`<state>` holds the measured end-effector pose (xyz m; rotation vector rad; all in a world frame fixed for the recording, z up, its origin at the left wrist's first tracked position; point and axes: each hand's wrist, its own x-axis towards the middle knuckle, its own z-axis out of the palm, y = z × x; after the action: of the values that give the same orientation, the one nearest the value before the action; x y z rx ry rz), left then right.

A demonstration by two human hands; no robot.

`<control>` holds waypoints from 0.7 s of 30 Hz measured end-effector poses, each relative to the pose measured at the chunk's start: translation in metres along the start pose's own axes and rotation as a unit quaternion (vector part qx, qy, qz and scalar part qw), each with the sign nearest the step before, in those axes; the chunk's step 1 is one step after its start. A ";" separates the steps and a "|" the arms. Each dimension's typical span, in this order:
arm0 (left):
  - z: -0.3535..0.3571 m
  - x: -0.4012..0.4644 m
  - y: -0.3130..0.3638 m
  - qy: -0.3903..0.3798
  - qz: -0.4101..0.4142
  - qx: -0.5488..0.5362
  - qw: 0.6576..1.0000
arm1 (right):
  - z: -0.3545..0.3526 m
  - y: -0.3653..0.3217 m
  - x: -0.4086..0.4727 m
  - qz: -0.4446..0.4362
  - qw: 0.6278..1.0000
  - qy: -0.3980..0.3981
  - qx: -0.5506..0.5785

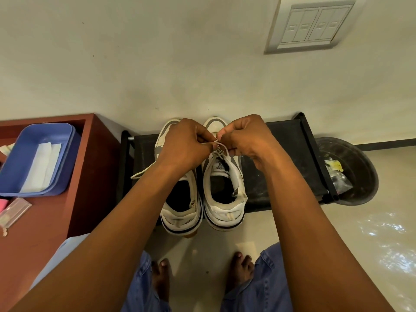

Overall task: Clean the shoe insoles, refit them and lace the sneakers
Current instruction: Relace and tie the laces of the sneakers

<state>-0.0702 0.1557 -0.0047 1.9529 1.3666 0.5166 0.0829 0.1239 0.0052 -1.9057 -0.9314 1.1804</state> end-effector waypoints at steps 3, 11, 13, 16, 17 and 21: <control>-0.002 0.001 -0.002 0.003 -0.005 0.006 1.000 | -0.001 0.003 0.001 -0.006 0.999 -0.023 -0.038; -0.003 0.001 -0.003 0.017 -0.032 0.006 0.999 | -0.006 0.001 -0.003 -0.027 0.996 -0.069 -0.054; -0.003 0.001 -0.002 0.017 -0.040 0.006 0.999 | -0.004 0.001 -0.003 -0.032 0.996 -0.065 -0.053; -0.002 0.001 -0.003 0.011 -0.045 0.004 0.999 | -0.003 0.003 -0.001 -0.032 0.997 -0.037 -0.065; -0.001 0.001 -0.003 0.007 -0.046 0.004 0.999 | -0.003 0.003 0.000 -0.032 0.997 -0.035 -0.064; 0.002 0.001 -0.004 -0.003 -0.041 0.010 0.999 | -0.005 0.001 -0.004 -0.034 0.995 -0.076 -0.051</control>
<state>-0.0715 0.1575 -0.0090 1.9043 1.4469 0.4603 0.0865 0.1186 0.0077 -1.8681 -1.1494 1.2720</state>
